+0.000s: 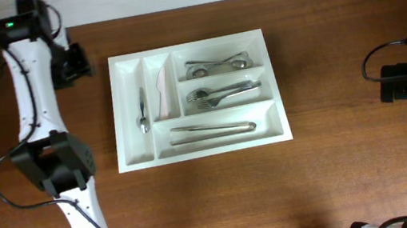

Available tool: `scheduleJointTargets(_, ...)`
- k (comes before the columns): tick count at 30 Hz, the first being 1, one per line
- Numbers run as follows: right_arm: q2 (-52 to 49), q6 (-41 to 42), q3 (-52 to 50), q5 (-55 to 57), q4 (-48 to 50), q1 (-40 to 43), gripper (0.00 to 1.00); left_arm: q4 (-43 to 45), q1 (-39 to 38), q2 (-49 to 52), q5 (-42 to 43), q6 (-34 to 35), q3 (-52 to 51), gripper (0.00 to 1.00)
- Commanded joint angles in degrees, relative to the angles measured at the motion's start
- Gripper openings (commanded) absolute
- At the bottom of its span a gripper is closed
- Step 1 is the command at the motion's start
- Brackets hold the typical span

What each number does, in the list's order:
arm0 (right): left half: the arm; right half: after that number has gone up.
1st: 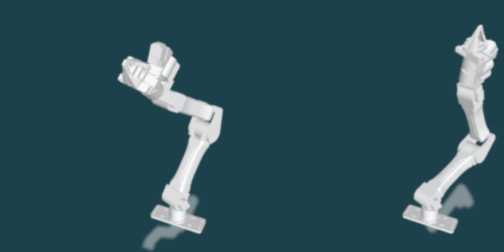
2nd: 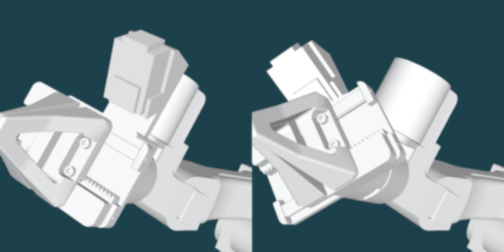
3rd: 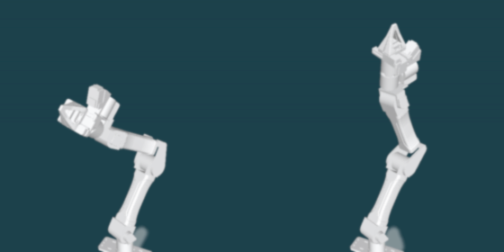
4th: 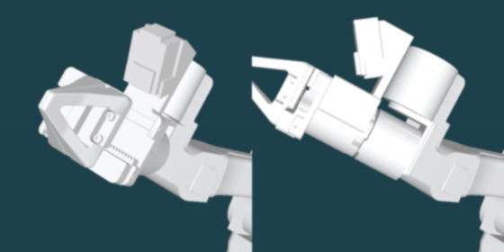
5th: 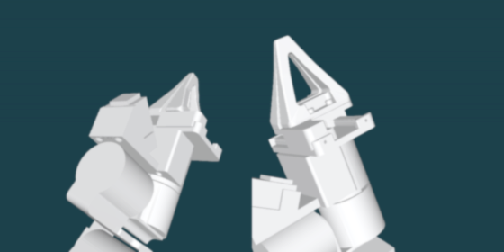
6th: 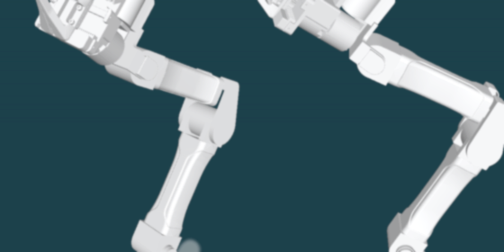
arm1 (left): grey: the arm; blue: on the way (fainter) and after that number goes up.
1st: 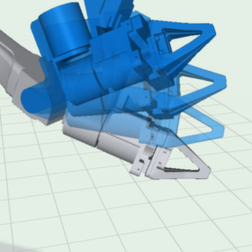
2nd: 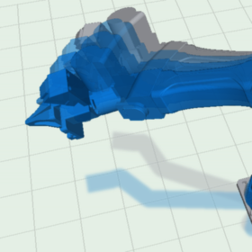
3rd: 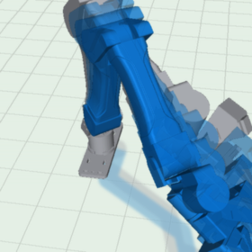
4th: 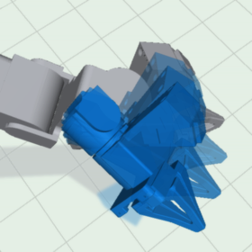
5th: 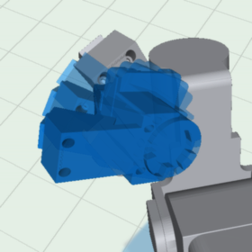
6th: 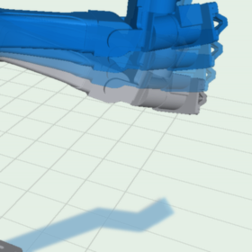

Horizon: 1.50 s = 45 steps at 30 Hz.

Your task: Pack container

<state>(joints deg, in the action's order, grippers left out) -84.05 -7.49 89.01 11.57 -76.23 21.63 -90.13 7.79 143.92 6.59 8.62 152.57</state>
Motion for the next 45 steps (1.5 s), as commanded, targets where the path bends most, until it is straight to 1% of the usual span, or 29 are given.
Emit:
scheduleJointTargets(1,1.07,0.48,0.02,0.92,0.00,0.20,0.99,-1.20,1.90,-0.24,-0.46,2.05,0.46,0.56)
scheduleJointTargets(3,1.07,0.48,0.02,0.92,0.00,0.20,0.99,-1.55,3.28,-0.24,-0.46,7.04,0.42,0.56)
scheduleJointTargets(5,1.07,0.48,0.02,0.92,0.00,0.20,0.99,-1.70,4.76,-0.24,-0.44,13.44,0.42,0.56)
scheduleJointTargets(8,1.07,0.48,0.02,0.92,0.00,0.20,0.99,-2.62,7.10,-0.24,-0.42,24.92,0.42,0.56)
scheduleJointTargets(10,1.07,0.48,0.02,0.92,0.00,0.20,0.99,-3.72,8.55,-0.24,-0.17,30.80,0.42,0.56)
scheduleJointTargets(14,1.07,0.48,0.02,0.92,0.00,0.20,0.99,-6.14,10.84,-0.26,0.66,35.76,0.42,0.54)
scheduleJointTargets(16,1.07,0.48,0.02,0.92,0.00,0.20,0.99,-6.58,11.72,-0.26,0.72,35.67,0.44,0.51)
scheduleJointTargets(21,1.07,0.50,0.02,0.92,0.00,0.20,0.99,-6.58,12.28,-0.37,1.07,34.86,0.44,0.51)
scheduleJointTargets(25,1.07,0.48,0.02,0.92,0.00,0.20,0.99,-6.58,12.09,-0.94,1.05,30.25,0.44,0.52)
scheduleJointTargets(26,1.07,0.50,0.02,0.92,0.00,0.20,0.99,-6.58,12.11,-1.40,1.05,28.92,0.44,0.55)
scheduleJointTargets(30,1.07,0.48,0.02,0.92,0.00,0.20,0.99,-6.58,12.63,-4.94,0.63,24.87,0.44,0.57)
scheduleJointTargets(35,1.07,0.48,0.02,0.92,0.00,0.20,0.99,-6.58,12.72,-10.84,-3.45,19.91,0.35,0.58)
scheduleJointTargets(37,1.07,0.48,0.02,0.92,0.00,0.20,0.99,-6.58,12.72,-13.18,-4.55,20.20,-0.28,0.58)
scheduleJointTargets(39,1.07,0.48,0.02,0.92,0.00,0.20,0.99,-6.58,12.72,-14.91,-5.66,22.21,-1.38,0.58)
scheduleJointTargets(42,1.07,0.48,0.02,0.92,0.00,0.20,0.99,-6.58,12.74,-17.90,-11.32,25.49,-3.96,0.59)
scheduleJointTargets(45,1.07,0.50,0.02,0.92,0.00,0.20,0.99,-6.58,13.88,-22.47,-14.93,25.42,-7.58,0.59)
